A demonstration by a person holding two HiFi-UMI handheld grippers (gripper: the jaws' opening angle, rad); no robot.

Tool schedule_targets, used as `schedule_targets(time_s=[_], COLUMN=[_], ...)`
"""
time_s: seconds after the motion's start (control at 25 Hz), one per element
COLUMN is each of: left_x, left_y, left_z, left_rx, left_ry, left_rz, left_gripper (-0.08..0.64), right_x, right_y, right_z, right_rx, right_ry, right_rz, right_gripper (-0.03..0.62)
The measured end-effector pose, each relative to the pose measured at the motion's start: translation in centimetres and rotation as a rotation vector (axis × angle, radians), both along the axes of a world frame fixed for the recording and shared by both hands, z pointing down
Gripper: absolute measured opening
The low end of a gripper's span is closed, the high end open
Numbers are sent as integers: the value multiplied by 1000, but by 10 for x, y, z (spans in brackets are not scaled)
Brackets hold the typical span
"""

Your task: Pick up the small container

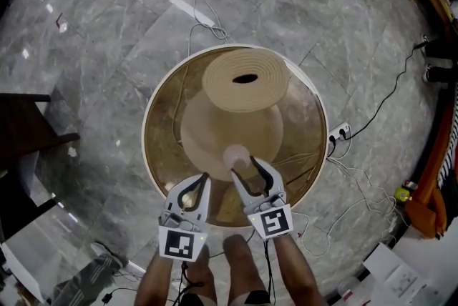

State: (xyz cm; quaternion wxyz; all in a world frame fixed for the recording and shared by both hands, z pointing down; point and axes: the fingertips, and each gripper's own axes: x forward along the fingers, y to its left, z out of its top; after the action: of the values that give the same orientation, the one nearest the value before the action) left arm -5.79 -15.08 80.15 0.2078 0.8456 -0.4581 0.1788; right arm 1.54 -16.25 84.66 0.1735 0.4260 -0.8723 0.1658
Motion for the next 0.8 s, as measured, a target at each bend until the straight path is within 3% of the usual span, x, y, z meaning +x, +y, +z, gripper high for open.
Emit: schedule_targets(time_s=[0.48,0.8], left_x=[-12,-20], left_y=[4,7], left_z=[34,38], left_rx=[-44,-36], left_ry=[-11,-26], left_rz=[-22,-21], left_gripper=[17,17], right_x=[-17,-14], right_y=[0,0], right_z=[38,40], right_rx=[-19,11], right_ry=[28,75], right_rz=[-30,-7], right_gripper=[214,143])
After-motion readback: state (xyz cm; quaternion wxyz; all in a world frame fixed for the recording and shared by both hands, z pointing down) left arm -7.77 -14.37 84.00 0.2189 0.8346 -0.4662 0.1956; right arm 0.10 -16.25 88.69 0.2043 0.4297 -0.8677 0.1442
